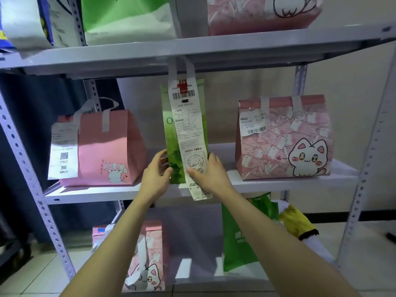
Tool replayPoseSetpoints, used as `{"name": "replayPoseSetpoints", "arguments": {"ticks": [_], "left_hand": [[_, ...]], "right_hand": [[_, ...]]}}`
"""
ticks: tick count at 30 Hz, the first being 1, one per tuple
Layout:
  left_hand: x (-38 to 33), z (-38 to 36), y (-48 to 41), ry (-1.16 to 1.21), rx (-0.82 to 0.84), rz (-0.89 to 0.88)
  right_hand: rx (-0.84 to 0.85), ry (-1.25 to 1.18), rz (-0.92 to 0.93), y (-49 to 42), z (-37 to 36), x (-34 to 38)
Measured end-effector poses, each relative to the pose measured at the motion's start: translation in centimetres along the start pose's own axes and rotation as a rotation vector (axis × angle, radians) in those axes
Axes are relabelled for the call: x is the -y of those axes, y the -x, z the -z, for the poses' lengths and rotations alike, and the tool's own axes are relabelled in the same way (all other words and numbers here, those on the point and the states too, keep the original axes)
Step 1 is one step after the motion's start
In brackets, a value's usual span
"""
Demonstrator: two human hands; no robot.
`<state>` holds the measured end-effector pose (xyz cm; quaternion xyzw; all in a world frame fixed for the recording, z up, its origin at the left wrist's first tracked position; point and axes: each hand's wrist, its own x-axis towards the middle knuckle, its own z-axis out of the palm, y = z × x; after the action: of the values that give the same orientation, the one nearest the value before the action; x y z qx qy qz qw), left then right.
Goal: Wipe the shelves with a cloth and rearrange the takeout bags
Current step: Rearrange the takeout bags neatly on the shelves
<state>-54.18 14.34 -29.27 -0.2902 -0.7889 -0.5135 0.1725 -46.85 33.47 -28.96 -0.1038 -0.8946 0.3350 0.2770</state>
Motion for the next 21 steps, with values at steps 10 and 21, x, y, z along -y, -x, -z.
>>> {"name": "replayPoseSetpoints", "arguments": {"ticks": [10,21], "left_hand": [[-9.7,-4.2,1.3,0.025,-0.538,-0.529],[-12.0,-15.2,-0.8,0.045,0.257,0.042]], "right_hand": [[-0.385,-0.110,0.180,3.1,8.6,-3.6],[-0.785,0.000,-0.255,3.0,19.3,-14.7]]}}
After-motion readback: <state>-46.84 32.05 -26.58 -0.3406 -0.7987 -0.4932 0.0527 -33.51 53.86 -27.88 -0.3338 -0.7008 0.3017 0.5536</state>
